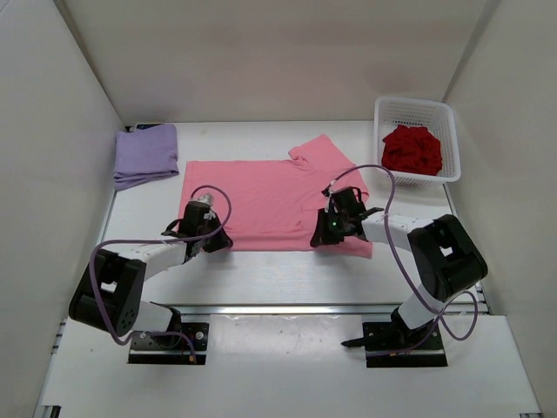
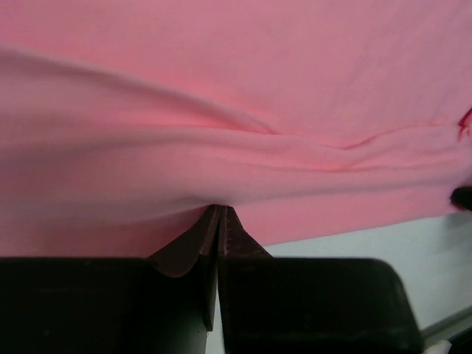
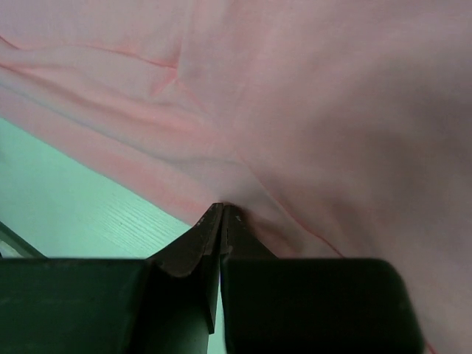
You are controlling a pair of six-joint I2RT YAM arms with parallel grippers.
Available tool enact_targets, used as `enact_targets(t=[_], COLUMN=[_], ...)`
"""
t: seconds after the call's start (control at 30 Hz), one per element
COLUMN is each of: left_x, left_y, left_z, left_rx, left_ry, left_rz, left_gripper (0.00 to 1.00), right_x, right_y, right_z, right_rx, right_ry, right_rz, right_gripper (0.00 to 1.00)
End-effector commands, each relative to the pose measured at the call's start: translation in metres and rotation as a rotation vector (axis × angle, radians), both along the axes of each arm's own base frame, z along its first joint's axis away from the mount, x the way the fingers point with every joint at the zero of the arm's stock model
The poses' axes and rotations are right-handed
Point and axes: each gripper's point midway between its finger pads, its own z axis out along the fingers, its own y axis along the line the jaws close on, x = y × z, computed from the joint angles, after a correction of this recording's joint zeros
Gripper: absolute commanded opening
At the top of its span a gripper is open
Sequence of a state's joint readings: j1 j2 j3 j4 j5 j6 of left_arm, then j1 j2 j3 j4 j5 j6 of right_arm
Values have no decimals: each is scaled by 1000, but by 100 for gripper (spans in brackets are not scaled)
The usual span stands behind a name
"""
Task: Fold and stack the t-shirts
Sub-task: Fold the flattened tshirt in 1/3 of the way, then grap the side of the flattened tshirt furthest away from the robot with both arms
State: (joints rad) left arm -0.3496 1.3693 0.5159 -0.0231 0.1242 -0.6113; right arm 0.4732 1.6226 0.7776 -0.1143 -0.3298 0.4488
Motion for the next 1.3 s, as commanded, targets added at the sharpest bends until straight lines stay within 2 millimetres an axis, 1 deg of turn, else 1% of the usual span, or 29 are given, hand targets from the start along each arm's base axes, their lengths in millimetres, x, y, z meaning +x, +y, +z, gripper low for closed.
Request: enact_targets(t=[0.0, 0.03, 0.1, 0.23, 0.37, 0.47, 0.5, 0.53, 0.6, 0.63, 0.67, 0.7, 0.73, 0.77, 0.8, 0.83, 0.87, 0.9, 0.93, 0.97, 1.0, 1.03, 1.07, 1.1, 1.13, 1.17, 1.2, 1.23, 1.27], left_x=[-12, -13, -11, -24, -58, -70, -62, -55, -18, 9, 22, 52, 65, 88, 111, 135, 145, 164, 183, 192, 209, 226, 228, 243, 253, 253, 261, 268, 272], left_y=[19, 27, 29, 36, 39, 33, 28, 24, 14, 10, 9, 9, 11, 10, 12, 21, 25, 33, 47, 64, 77, 88, 105, 112, 121, 131, 138, 146, 153], left_z=[-18, -23, -20, -22, -28, -26, -18, -8, 34, 64, 80, 115, 115, 145, 158, 162, 158, 151, 141, 118, 128, 121, 94, 105, 99, 81, 78, 85, 76], left_rx=[-41, -47, -91, -31, -39, -69, -106, -138, -154, -144, -133, -106, -84, -105, -128, -153, -154, -126, -84, -32, 5, 59, 130, 149, 172, 208, 235, 256, 284], left_ry=[92, 117, 112, 137, 217, 234, 213, 191, 83, -13, -61, -163, -161, -234, -275, -290, -282, -272, -253, -200, -233, -228, -148, -167, -143, -89, -90, -102, -85], left_rz=[63, 83, 109, 130, 126, 113, 113, 104, 83, 71, 76, 94, 111, 124, 163, 204, 221, 239, 271, 314, 333, 341, 376, 371, 362, 379, 386, 397, 401], left_gripper=[14, 13, 11, 10, 8, 10, 12, 15, 16, 17, 19, 18, 16, 15, 15, 14, 9, 9, 7, 1, 0, 0, 1, 5, 9, 16, 24, 32, 34], right_x=[2, -1, -12, -35, -57, -56, -49, -37, -11, 8, 27, 38, 54, 71, 80, 94, 108, 114, 129, 140, 147, 155, 162, 175, 182, 193, 205, 218, 225], right_y=[-17, -21, -27, -34, -40, -33, -28, -23, -18, -16, -12, -14, -9, -5, 0, 8, 12, 19, 24, 25, 26, 24, 26, 24, 20, 19, 15, 13, 7], right_z=[-9, -14, -21, -25, -25, -14, -2, 12, 45, 68, 92, 100, 120, 139, 142, 157, 158, 153, 158, 168, 167, 166, 174, 177, 166, 178, 181, 184, 181], right_rx=[-52, -68, -77, -84, -70, -27, 7, 34, 95, 122, 144, 151, 175, 191, 202, 228, 233, 241, 264, 279, 289, 296, 310, 312, 292, 291, 276, 262, 249], right_ry=[-15, 1, 21, 67, 115, 122, 104, 69, -6, -64, -139, -163, -206, -246, -263, -321, -335, -323, -344, -378, -377, -385, -405, -408, -372, -402, -418, -431, -422], right_rz=[-44, -48, -46, -38, -11, 2, 9, 9, -1, -10, -12, -21, -12, -6, 3, 7, -2, 8, 1, -13, -22, -23, -18, -22, -28, -28, -40, -50, -61], right_gripper=[0, 0, 0, 0, 0, 0, 2, 8, 16, 21, 23, 25, 26, 24, 14, 4, 0, 0, 0, 0, 0, 0, 0, 0, 0, 0, 0, 0, 0])
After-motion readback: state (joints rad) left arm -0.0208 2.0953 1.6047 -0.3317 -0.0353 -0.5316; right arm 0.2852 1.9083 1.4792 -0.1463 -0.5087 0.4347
